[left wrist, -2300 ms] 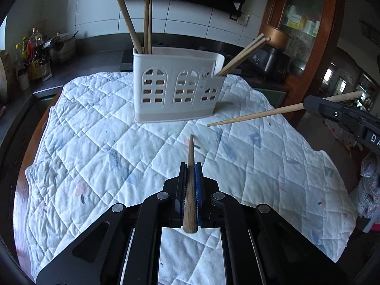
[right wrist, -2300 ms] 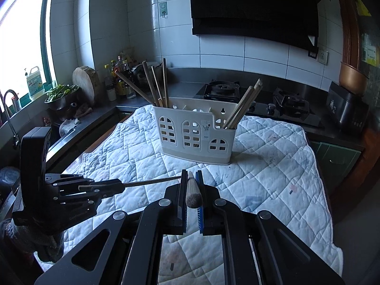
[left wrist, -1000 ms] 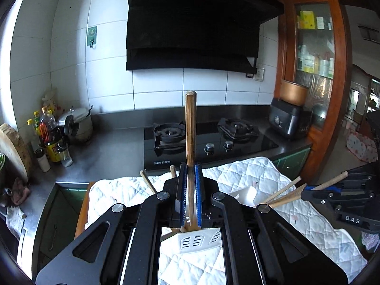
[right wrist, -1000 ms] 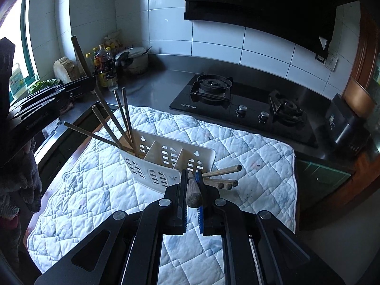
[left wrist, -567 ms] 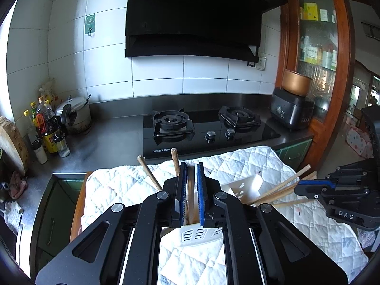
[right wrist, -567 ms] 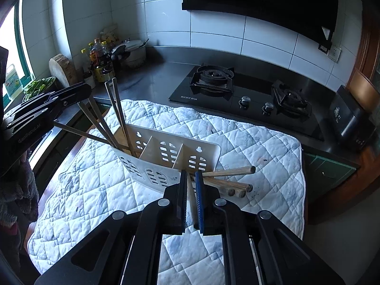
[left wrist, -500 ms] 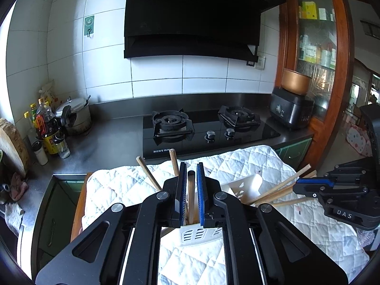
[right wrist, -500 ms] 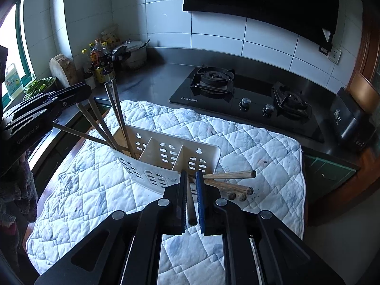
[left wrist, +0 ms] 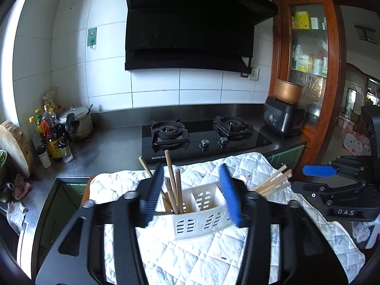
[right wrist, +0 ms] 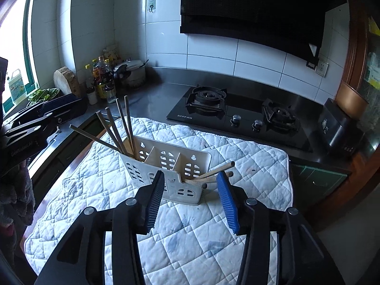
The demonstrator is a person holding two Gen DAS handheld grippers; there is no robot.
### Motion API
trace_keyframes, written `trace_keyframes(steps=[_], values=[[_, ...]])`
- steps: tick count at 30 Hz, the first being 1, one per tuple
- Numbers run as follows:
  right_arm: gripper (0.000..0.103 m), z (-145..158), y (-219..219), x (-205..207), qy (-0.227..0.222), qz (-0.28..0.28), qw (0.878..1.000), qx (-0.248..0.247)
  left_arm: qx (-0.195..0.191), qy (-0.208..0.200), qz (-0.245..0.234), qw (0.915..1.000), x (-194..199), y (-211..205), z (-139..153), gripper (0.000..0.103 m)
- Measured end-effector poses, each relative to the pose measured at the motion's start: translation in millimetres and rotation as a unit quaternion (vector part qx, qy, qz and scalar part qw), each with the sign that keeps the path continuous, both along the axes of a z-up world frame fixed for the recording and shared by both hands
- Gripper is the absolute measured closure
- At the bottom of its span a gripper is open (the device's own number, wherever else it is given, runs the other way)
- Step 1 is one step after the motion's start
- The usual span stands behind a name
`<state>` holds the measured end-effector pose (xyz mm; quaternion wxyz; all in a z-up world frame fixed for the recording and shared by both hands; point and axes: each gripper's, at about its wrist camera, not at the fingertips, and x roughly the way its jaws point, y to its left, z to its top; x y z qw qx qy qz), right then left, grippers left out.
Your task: Organize utensils
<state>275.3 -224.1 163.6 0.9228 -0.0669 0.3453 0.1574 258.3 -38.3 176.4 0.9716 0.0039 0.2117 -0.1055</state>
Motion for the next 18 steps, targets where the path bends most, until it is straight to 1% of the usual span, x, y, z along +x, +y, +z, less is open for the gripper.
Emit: trace_keyframes(steps=[1, 3, 6, 8, 10, 11, 13, 16, 18], values=[[0.048, 1, -2, -6, -0.004, 0.0, 1.0, 0.002, 0.0, -0.002, -0.002, 1.0, -6, -1, 0, 0.051], [0.046, 1, -4, -19, -0.011, -0.002, 1.0, 0.003, -0.004, -0.002, -0.003, 1.0, -20, 1, -2, 0.05], [0.038, 1, -8, -39, -0.017, -0.004, 1.0, 0.014, -0.013, -0.003, 0.0, 0.9999, -39, 4, -6, 0.045], [0.036, 0, -9, -51, -0.02, -0.006, 1.0, 0.024, -0.017, -0.003, 0.003, 0.9998, -52, 7, -9, 0.043], [0.03, -3, -9, -64, -0.025, -0.007, 0.999, 0.03, -0.016, -0.006, 0.007, 0.9998, -65, 9, -12, 0.036], [0.029, -4, -9, -70, -0.027, -0.008, 0.999, 0.031, -0.014, -0.008, 0.009, 0.9998, -71, 10, -13, 0.034], [0.025, -10, -7, -83, -0.032, -0.006, 0.999, 0.031, -0.015, -0.011, 0.012, 0.9998, -85, 12, -17, 0.028], [0.018, -20, -2, -100, -0.039, -0.012, 0.999, 0.023, -0.02, -0.012, 0.016, 0.9996, -103, 17, -24, 0.022], [0.014, -27, 2, -112, -0.046, -0.018, 0.999, 0.017, -0.021, -0.013, 0.021, 0.9995, -114, 18, -29, 0.02]])
